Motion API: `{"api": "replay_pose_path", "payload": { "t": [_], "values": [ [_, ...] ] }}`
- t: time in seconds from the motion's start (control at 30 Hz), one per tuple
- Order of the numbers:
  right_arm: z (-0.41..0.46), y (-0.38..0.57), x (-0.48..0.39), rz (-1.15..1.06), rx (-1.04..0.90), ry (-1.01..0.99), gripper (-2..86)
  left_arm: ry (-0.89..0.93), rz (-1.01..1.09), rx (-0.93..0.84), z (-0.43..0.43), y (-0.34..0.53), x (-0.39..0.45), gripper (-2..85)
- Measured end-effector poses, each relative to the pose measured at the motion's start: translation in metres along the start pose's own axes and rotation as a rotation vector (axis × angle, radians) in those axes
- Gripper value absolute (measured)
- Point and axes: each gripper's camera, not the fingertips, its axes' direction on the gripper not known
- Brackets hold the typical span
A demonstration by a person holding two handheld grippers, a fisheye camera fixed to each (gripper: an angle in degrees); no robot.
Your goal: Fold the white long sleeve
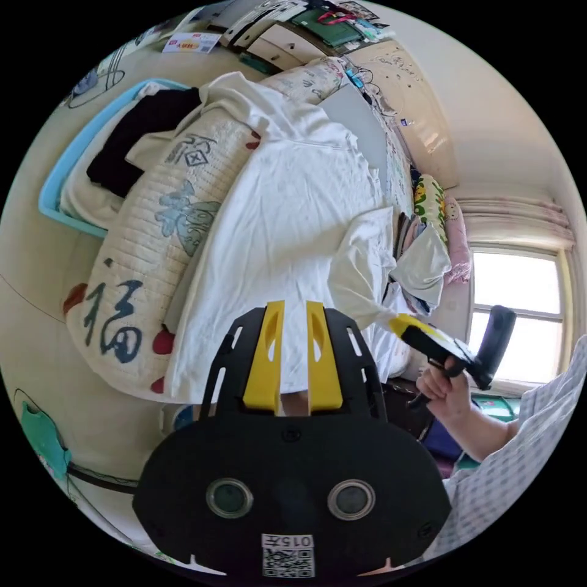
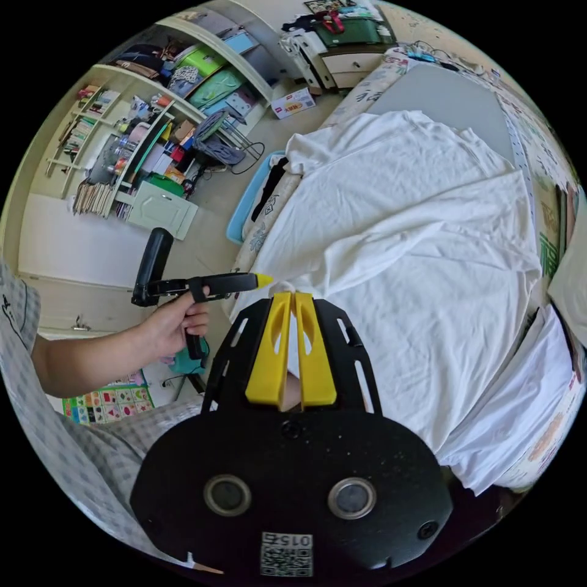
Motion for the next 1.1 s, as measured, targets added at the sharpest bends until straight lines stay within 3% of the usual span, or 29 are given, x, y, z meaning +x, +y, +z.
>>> {"api": "replay_pose_path", "payload": {
  "t": [0.07, 0.33, 0.5, 0.6, 0.7, 0.77, 0.8, 0.87, 1.1],
  "values": [
    [-0.027, 0.013, -0.014, 0.057, 0.017, 0.006, -0.5, 0.209, -0.104, -0.009, 0.007, -0.012, -0.024, 7.9],
    [-0.115, 0.070, -0.042, 0.119, 0.037, -0.031, -0.4, 0.449, -0.136, -0.056, 0.003, -0.043, -0.053, 0.9],
    [-0.161, 0.101, -0.061, 0.114, 0.068, -0.052, -0.3, 0.393, -0.101, -0.115, -0.016, -0.055, -0.074, 1.7],
    [-0.180, 0.118, -0.074, 0.130, 0.085, -0.063, -0.2, 0.423, -0.218, -0.144, -0.012, -0.048, -0.101, 10.2],
    [-0.194, 0.136, -0.091, 0.134, 0.085, -0.057, -0.2, 0.613, -0.267, -0.162, 0.002, -0.038, -0.115, 12.0],
    [-0.202, 0.150, -0.103, 0.127, 0.072, -0.048, -0.2, 0.854, -0.283, -0.144, 0.014, -0.034, -0.124, 8.9],
    [-0.203, 0.154, -0.108, 0.119, 0.067, -0.042, -0.1, 0.890, -0.277, -0.142, 0.016, -0.034, -0.125, 6.6],
    [-0.206, 0.168, -0.127, 0.074, 0.042, -0.008, -0.1, 0.853, -0.192, -0.107, 0.011, -0.040, -0.127, 1.0],
    [-0.175, 0.192, -0.171, 0.047, 0.018, -0.101, 0.1, 0.506, 0.116, -0.219, -0.004, -0.069, -0.121, -0.7]
  ]
}}
